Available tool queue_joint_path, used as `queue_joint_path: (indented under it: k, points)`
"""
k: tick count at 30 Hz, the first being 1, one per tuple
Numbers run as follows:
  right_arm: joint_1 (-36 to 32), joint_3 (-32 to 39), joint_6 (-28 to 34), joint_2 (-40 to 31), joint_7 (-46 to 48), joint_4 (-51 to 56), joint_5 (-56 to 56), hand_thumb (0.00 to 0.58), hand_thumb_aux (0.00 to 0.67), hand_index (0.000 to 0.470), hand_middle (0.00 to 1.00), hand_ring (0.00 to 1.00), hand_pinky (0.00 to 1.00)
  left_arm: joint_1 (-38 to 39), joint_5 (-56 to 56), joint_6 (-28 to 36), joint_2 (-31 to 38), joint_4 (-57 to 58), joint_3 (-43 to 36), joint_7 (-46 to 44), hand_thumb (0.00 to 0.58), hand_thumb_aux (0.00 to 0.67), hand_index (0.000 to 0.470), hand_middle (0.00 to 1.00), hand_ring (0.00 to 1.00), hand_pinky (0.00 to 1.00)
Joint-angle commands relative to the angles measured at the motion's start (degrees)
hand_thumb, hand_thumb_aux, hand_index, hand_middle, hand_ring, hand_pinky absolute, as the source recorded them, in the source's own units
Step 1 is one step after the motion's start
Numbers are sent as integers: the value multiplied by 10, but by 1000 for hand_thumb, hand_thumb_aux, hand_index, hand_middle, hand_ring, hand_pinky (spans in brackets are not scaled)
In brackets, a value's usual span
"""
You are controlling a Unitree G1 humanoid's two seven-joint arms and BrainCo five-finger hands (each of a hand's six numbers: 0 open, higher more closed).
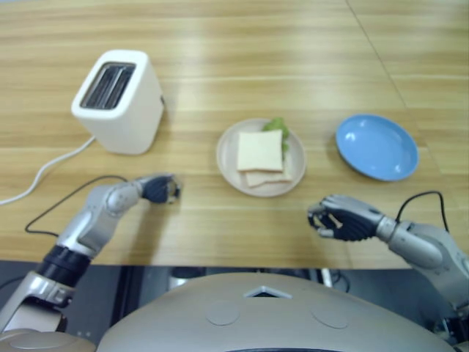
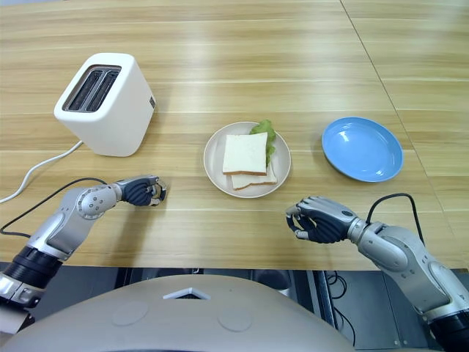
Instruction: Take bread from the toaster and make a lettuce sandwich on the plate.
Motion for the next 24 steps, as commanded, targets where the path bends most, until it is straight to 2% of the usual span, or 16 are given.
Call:
queue_joint_path:
  k: [1,9,14,18,19,20,21,22,23,24]
  points:
    - [-54,44,13,22,27,44,-35,580,670,460,1000,1000,1000,-11,15,3,-28,31,-38,-12,580,670,460,1000,1000,1000]
    - [-193,140,-3,88,-1,225,-151,580,670,460,1000,1000,1000,-46,26,-33,-113,84,-107,-11,580,670,460,1000,1000,1000]
    - [-343,209,-16,139,-79,404,-247,580,670,460,1000,1000,1000,-85,40,-40,-156,140,-131,9,580,670,460,1000,1000,1000]
    - [-456,240,-32,182,-154,517,-285,580,670,460,1000,1000,1000,-162,53,-26,-215,233,-120,76,580,670,460,1000,1000,1000]
    - [-486,247,-39,194,-180,544,-294,580,670,460,1000,1000,1000,-188,63,-13,-226,268,-114,107,511,439,301,1000,1000,1000]
    - [-518,253,-41,206,-223,569,-309,580,670,460,1000,1000,1000,-212,68,-1,-236,303,-104,137,511,439,301,1000,1000,1000]
    - [-546,260,-41,216,-261,593,-322,580,670,460,1000,1000,1000,-233,71,9,-242,334,-95,163,474,384,263,1000,1000,1000]
    - [-571,269,-38,225,-301,614,-339,580,670,460,1000,1000,1000,-251,71,23,-248,364,-86,188,466,373,256,1000,1000,1000]
    - [-594,279,-31,233,-348,637,-357,509,436,299,431,431,431,-269,75,36,-251,394,-82,212,468,376,258,710,710,710]
    - [-611,286,-20,240,-387,656,-370,0,0,0,0,0,0,-283,74,45,-254,419,-76,234,460,365,251,0,0,0]
